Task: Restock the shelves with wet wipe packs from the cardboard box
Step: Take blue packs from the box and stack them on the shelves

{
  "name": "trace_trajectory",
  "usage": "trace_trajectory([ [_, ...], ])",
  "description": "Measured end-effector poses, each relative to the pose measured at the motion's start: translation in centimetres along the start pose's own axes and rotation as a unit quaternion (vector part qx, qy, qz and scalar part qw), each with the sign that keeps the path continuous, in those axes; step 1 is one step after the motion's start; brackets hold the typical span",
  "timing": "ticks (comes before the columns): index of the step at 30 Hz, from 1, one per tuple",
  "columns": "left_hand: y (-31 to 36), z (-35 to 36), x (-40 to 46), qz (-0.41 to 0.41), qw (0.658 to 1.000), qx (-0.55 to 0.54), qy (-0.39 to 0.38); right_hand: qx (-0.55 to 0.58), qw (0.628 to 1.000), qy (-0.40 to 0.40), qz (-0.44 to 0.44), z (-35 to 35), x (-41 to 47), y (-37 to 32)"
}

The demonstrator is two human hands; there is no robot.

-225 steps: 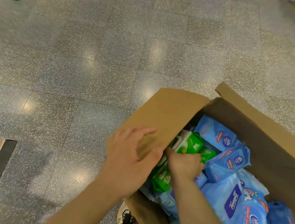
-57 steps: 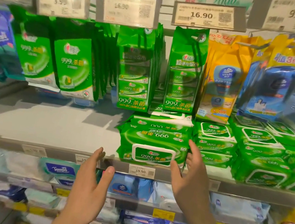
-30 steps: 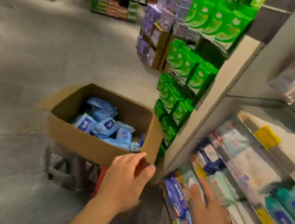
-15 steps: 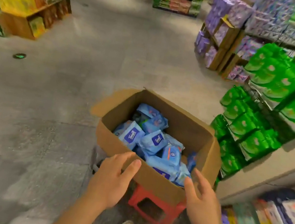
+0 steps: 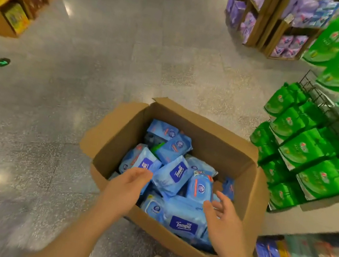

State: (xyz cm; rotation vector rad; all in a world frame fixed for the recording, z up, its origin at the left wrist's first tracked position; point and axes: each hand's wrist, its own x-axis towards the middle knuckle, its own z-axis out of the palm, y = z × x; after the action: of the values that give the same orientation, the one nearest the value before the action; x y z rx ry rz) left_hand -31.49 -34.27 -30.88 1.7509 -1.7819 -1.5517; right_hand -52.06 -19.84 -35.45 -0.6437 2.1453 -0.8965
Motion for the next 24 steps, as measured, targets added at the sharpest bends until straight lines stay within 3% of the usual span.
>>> trace_trajectory([
  [5,-1.3,2.2,5.9,-0.094,0.994,0.034,-0.042,-0.112,0.992,-0.055,-0.008,1.6,4.3,0.5],
  [13,-5.4,6.9,15.9,-0.294,0.941,-0.144,-0.083,-0.141,0.987,-0.058,0.049,6.1,15.3,1.2],
  [21,-9.6,12.2,21.3,-0.349,0.903,-0.222,-0.116,-0.136,0.987,-0.085,0.031,13.2,24.8,0.9],
  [24,-11.3,14.1,22.7,-0.357,0.895,-0.255,-0.077,-0.122,0.984,-0.104,0.081,14.8,26.7,1.7],
])
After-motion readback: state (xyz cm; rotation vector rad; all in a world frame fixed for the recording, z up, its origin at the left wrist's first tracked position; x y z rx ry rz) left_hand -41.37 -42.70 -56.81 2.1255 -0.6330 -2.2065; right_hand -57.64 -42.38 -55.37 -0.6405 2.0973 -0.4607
